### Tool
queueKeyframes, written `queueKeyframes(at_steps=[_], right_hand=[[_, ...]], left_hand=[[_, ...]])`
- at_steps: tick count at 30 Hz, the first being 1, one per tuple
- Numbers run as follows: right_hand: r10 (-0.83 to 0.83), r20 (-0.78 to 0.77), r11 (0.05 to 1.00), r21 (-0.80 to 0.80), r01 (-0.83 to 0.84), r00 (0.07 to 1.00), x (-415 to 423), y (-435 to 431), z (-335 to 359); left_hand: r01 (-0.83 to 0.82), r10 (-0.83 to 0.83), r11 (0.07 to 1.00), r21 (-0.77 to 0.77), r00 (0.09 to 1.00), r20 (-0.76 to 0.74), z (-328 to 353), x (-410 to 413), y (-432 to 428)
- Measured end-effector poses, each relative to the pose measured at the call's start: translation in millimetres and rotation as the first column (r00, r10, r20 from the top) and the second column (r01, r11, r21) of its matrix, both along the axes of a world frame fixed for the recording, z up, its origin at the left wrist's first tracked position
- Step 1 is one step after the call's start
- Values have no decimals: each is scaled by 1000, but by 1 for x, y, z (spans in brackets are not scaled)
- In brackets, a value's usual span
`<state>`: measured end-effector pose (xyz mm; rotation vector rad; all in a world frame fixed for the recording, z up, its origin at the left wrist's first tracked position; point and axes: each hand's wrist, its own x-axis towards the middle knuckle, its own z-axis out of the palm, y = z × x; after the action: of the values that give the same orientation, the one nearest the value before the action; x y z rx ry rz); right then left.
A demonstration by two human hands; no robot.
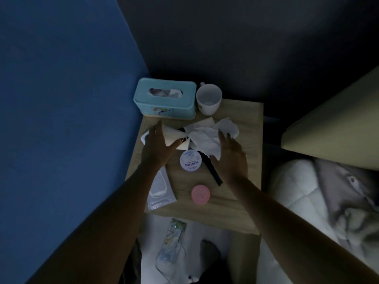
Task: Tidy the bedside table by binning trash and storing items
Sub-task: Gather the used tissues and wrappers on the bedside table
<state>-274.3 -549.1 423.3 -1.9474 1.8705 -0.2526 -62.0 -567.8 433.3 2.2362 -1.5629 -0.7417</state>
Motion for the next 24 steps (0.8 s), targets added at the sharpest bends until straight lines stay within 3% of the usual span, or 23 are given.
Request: queueKeyframes(at_steps=[5,9,16,20,24], right_hand=[[-20,68,999,-47,23,997,-5,30,25],[-78,88,996,-29,81,993,1,82,48],[-125,59,992,31,123,990,22,212,42],[-181,125,977,140,163,976,33,285,-9],[-243,127,938,282,200,962,32,338,-73]], left_hand=[[-29,20,990,-137,998,-60,18,9,35],[-23,-10,970,-241,991,-134,41,1,112],[139,-153,980,-140,984,-93,32,10,266],[173,-174,985,-27,984,-44,-6,31,339],[106,-104,985,137,994,-17,-65,45,387]])
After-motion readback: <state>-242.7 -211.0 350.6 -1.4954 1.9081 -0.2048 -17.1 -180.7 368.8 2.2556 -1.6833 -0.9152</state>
